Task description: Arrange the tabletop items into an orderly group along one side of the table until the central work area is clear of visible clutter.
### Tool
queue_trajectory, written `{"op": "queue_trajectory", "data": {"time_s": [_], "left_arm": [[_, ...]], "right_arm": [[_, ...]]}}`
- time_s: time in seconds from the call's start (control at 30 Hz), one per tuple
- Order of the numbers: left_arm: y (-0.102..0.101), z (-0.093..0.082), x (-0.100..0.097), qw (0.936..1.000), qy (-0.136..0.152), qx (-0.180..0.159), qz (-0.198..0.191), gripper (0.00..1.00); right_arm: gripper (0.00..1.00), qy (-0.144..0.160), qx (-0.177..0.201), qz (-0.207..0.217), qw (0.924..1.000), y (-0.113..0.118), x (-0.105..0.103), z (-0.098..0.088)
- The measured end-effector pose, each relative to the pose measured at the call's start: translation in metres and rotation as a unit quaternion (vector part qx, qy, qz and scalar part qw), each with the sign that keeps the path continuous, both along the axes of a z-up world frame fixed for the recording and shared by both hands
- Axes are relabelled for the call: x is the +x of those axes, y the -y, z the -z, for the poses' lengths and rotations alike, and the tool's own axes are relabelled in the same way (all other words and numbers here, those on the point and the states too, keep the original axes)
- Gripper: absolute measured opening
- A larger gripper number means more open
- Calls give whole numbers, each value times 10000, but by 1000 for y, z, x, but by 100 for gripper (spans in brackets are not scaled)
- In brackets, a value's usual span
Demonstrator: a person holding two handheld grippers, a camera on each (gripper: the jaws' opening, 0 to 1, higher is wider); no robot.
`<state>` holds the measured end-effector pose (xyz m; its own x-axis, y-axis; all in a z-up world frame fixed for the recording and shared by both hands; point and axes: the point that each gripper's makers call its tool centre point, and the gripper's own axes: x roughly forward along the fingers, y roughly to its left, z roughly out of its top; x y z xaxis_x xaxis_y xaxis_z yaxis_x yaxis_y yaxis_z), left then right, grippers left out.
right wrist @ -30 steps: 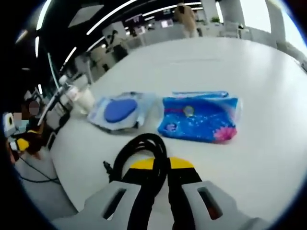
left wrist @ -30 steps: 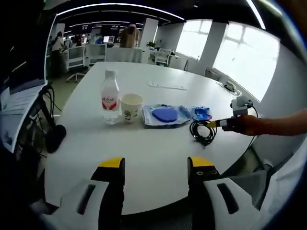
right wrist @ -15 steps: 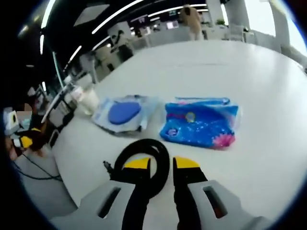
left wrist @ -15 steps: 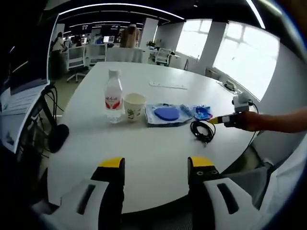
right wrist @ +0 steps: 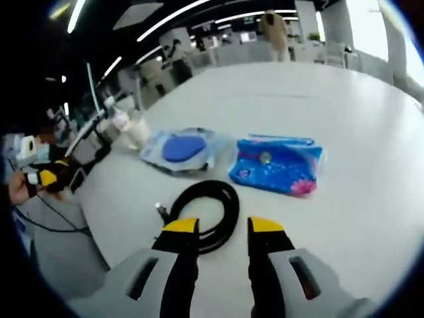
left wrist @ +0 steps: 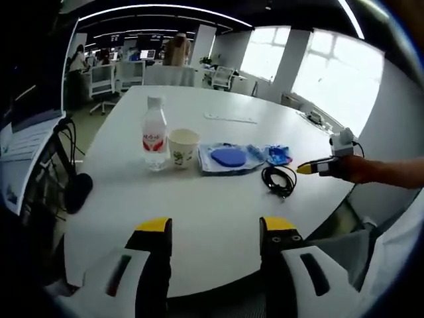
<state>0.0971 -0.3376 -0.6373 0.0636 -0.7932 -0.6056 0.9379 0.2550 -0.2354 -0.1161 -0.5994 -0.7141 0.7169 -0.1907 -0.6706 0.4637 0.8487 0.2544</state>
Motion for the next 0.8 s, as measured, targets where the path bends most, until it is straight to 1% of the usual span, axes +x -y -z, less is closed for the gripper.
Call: {"op": "queue_trajectory", "data": {"time_s": [0.1, 0.23, 0.33, 0.5, 0.6, 0.73, 0.77, 0.8], "left_arm": [[1, -4, 3, 10000, 12, -53, 10, 53], [2, -5, 5, 9999, 39, -69, 64, 53], [3, -5, 6, 9999, 30, -85, 93, 53], [6, -7, 7, 9998, 14, -122, 149, 54], [8, -7, 9, 9998, 1, -154, 156, 54], [9, -8, 10, 9997, -37, -200, 124, 54], [9, -8, 10, 9997, -34, -209, 123, 54], [9, -8, 10, 9997, -30, -219, 122, 54]], "right_arm": [[31, 100, -46, -56, 9999, -3, 2, -7], [38, 154, -217, -431, 9987, -16, 5, -20], [43, 216, -286, -512, 9980, -21, 4, -32], [49, 359, -376, -439, 9977, -23, -5, -51], [52, 404, -391, -386, 9977, -25, -11, -57], [55, 397, -390, -282, 9981, -27, -22, -61], [57, 443, -409, -251, 9979, -28, -24, -63], [58, 597, -455, -183, 9970, -28, -23, -68]]}}
